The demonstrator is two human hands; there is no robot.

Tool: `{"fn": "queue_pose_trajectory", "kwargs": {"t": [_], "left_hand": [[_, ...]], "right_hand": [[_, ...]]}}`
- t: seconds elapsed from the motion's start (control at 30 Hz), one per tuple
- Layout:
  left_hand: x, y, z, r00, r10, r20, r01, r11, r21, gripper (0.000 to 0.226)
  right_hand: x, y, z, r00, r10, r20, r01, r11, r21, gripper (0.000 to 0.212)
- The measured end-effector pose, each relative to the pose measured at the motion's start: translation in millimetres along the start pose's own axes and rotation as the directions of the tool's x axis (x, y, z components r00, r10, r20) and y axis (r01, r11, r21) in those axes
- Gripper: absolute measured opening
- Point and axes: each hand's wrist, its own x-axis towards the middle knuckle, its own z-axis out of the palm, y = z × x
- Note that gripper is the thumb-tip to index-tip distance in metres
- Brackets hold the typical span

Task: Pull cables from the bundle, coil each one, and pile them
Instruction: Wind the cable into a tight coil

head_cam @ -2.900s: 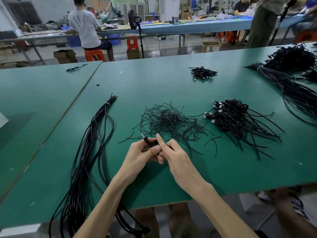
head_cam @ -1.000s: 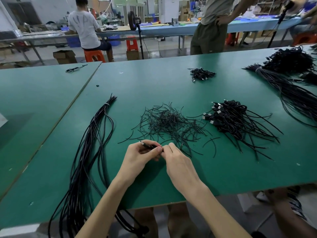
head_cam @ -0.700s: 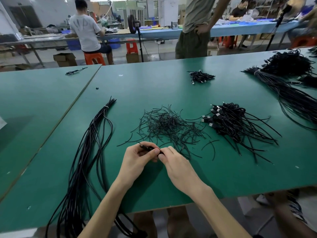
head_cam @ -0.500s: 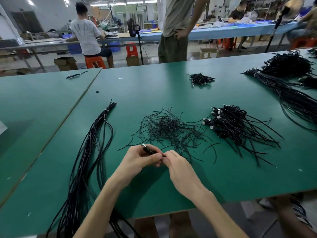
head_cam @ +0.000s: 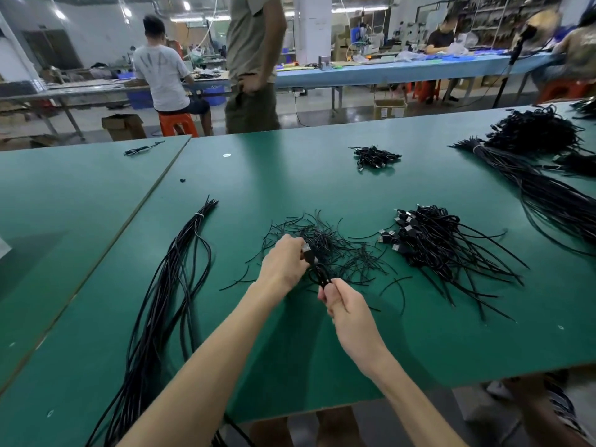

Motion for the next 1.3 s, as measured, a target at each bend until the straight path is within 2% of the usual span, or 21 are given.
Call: {"fn": "queue_pose_trajectory", "kwargs": {"t": [0.2, 0.43, 0.57, 0.63, 0.7, 0.77, 0.83, 0.87, 0.97, 1.13, 1.3], "left_hand": [[-4.1, 4.4, 5.5, 0.992, 0.115, -0.051, -0.103, 0.976, 0.194, 0.01], [-19.6, -4.7, -3.6, 0.942, 0.247, -0.226, -0.202, 0.958, 0.204, 0.014], [-30.7, -11.1, -15.2, 0.946, 0.21, -0.247, -0.167, 0.968, 0.186, 0.008], [-39.2, -14.9, -20.6, 0.961, 0.117, -0.249, -0.121, 0.993, -0.002, 0.006], [-47.8, -16.5, -25.3, 0.985, -0.029, -0.171, -0.034, 0.936, -0.35, 0.006], [-59.3, -15.3, -28.2, 0.997, -0.07, 0.015, 0.061, 0.72, -0.691, 0.006], [-71.6, -11.8, -28.3, 0.989, 0.002, 0.148, 0.128, 0.497, -0.859, 0.021], [-76.6, -9.2, -28.1, 0.983, 0.044, 0.178, 0.139, 0.457, -0.879, 0.028], [-87.5, 0.1, -23.5, 0.959, 0.152, 0.239, 0.154, 0.427, -0.891, 0.04], [-95.4, 9.5, -16.8, 0.945, 0.222, 0.239, 0.133, 0.404, -0.905, 0.046], [-89.6, 14.7, -10.4, 0.977, 0.111, 0.181, 0.105, 0.488, -0.866, 0.034]], "right_hand": [[3.0, 1.8, -1.3, 0.994, 0.044, -0.097, -0.037, 0.996, 0.075, 0.036], [2.7, 1.2, -3.5, 0.989, 0.079, -0.128, -0.06, 0.988, 0.144, 0.036], [3.6, 1.2, -4.3, 0.988, 0.085, -0.13, -0.063, 0.985, 0.162, 0.036], [3.7, 2.0, -4.4, 0.988, 0.086, -0.129, -0.064, 0.985, 0.162, 0.035], [4.1, 2.6, -3.9, 0.987, 0.091, -0.134, -0.069, 0.985, 0.16, 0.035], [4.6, 3.5, -3.5, 0.986, 0.097, -0.139, -0.074, 0.984, 0.163, 0.036], [4.8, 4.7, -3.7, 0.984, 0.105, -0.145, -0.08, 0.983, 0.168, 0.036], [4.9, 5.3, -3.7, 0.982, 0.114, -0.152, -0.088, 0.981, 0.172, 0.035], [6.4, 6.9, -4.0, 0.975, 0.138, -0.172, -0.108, 0.979, 0.172, 0.036], [5.7, 6.3, -5.4, 0.977, 0.119, -0.177, -0.09, 0.983, 0.16, 0.039], [2.7, 2.2, -3.2, 0.988, 0.055, -0.141, -0.045, 0.996, 0.073, 0.037]]}}
